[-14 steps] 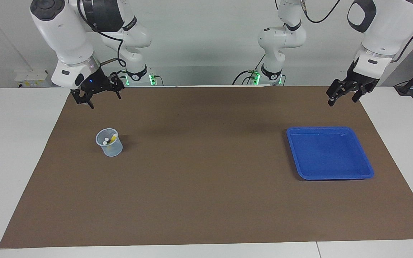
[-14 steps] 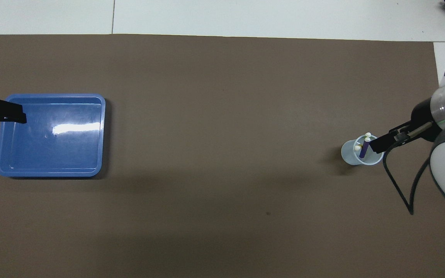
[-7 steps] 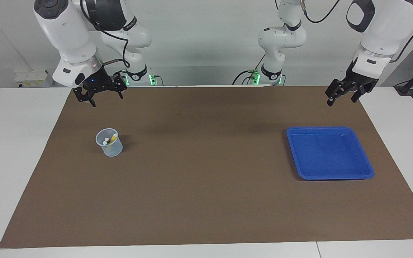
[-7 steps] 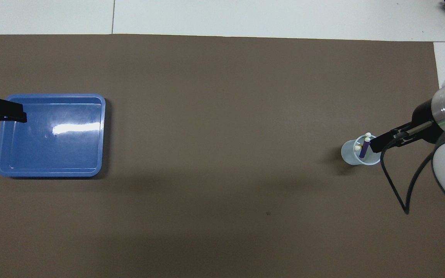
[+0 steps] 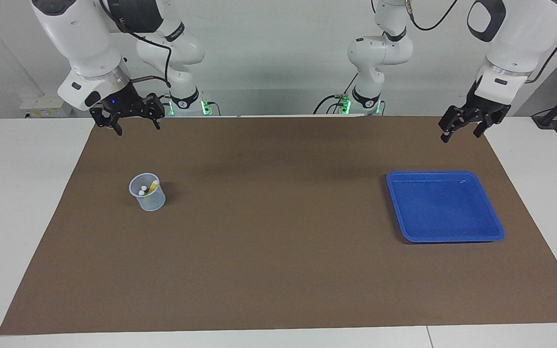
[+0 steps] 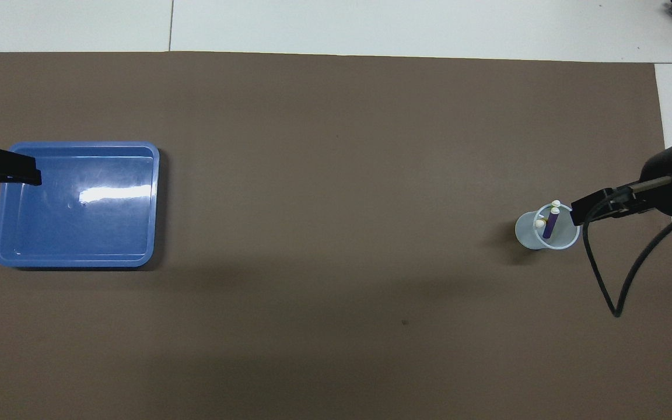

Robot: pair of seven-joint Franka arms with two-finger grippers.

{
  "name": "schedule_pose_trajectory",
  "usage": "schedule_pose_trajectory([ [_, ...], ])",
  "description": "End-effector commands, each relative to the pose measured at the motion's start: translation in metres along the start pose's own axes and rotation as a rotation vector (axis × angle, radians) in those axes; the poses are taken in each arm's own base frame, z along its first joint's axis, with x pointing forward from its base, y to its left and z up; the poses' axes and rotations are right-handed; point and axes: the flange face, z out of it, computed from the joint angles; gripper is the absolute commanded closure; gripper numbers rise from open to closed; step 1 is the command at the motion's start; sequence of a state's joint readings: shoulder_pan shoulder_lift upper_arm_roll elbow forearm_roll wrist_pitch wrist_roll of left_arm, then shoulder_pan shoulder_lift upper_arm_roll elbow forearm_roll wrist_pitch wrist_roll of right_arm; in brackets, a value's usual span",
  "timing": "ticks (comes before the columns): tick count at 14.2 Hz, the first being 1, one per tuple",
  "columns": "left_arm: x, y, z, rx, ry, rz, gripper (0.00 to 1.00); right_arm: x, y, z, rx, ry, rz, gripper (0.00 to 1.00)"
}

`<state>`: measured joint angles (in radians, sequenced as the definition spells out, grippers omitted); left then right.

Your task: Transfer and insert pens with both arms

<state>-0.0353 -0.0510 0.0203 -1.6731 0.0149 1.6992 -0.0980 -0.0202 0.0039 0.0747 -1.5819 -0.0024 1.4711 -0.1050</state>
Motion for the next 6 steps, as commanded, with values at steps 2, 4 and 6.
schedule_pose_trajectory([
  [2, 0.0007, 0.0004, -0.0043, 0.005, -0.003, 0.008, 0.00, 0.0024, 0.0115, -0.0032, 0.011, 0.018, 0.039, 0.00],
  [4, 0.0008, -0.0004, -0.0043, 0.005, -0.003, 0.007, 0.00, 0.0016, 0.0114, -0.0030, 0.011, 0.015, 0.039, 0.00],
  [6, 0.0009, -0.0004, -0.0045, 0.005, -0.001, 0.007, 0.00, 0.0016, 0.0114, -0.0030, 0.011, 0.015, 0.039, 0.00],
])
